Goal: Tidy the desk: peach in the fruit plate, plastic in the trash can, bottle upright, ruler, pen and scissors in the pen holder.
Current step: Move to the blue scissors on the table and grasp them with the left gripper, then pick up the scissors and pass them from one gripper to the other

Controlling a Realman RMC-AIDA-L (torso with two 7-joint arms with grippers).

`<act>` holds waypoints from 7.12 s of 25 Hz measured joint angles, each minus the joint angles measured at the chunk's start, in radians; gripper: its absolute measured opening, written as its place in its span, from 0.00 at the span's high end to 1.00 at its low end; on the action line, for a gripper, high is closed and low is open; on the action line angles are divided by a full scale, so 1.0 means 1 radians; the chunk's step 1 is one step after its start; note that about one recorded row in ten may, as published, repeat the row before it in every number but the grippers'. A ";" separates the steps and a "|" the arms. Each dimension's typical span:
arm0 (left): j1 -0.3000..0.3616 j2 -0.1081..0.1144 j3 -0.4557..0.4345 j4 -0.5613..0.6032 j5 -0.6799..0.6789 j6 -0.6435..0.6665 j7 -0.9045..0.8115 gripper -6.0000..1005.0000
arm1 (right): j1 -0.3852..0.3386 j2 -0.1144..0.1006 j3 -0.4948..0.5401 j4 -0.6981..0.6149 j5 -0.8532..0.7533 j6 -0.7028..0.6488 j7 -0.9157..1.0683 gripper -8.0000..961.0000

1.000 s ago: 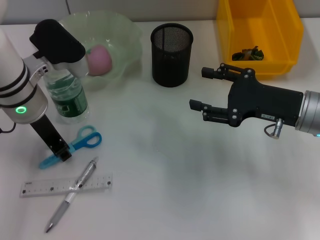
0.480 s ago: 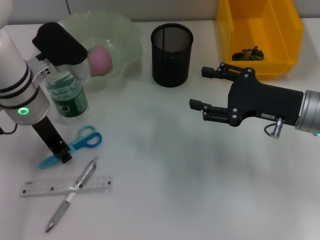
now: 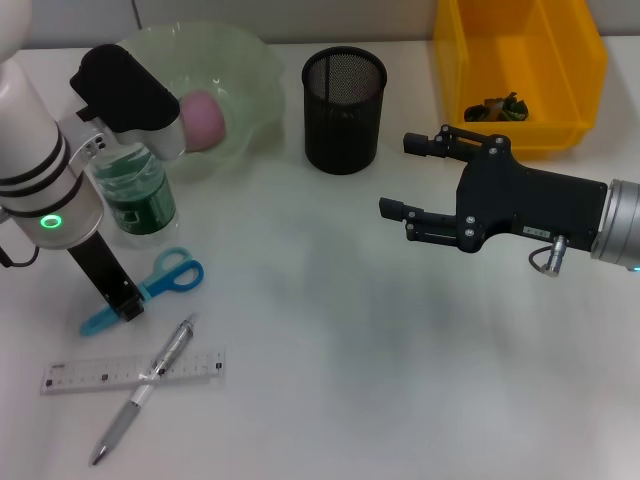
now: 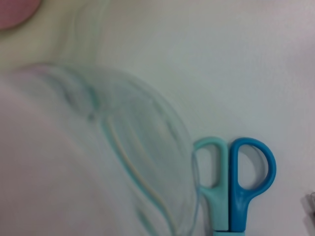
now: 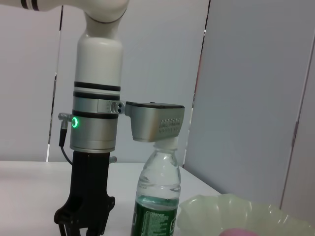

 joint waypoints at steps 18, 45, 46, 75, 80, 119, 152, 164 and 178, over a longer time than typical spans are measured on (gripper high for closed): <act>0.005 -0.003 0.007 0.034 -0.028 0.032 0.001 0.76 | -0.005 -0.001 0.001 -0.001 0.002 0.001 0.000 0.23; 0.240 0.005 -0.021 0.537 -0.466 0.017 0.191 0.77 | -0.104 -0.002 0.062 0.006 0.304 -0.059 -0.042 0.23; 0.250 0.005 -0.033 0.540 -0.501 -0.002 0.217 0.77 | -0.104 -0.002 0.078 0.011 0.304 -0.062 -0.042 0.23; 0.425 0.000 0.005 0.276 -1.324 -0.493 0.852 0.74 | -0.105 -0.024 0.158 -0.071 0.305 -0.252 0.200 0.23; 0.501 0.001 0.093 0.280 -1.406 -0.639 0.957 0.74 | -0.061 -0.003 0.147 -0.134 0.302 -0.239 0.329 0.23; 0.564 -0.001 0.300 0.377 -1.451 -0.964 1.014 0.70 | 0.202 0.009 -0.337 -0.018 0.647 0.245 0.353 0.25; 0.565 0.001 0.427 0.429 -1.446 -1.144 1.024 0.67 | 0.214 0.009 -0.339 0.020 0.697 0.252 0.322 0.65; 0.570 0.001 0.472 0.447 -1.443 -1.207 1.025 0.66 | 0.216 0.009 -0.351 0.028 0.737 0.256 0.290 0.75; 0.565 0.002 0.518 0.466 -1.441 -1.272 1.025 0.65 | 0.212 0.009 -0.353 0.029 0.748 0.254 0.262 0.83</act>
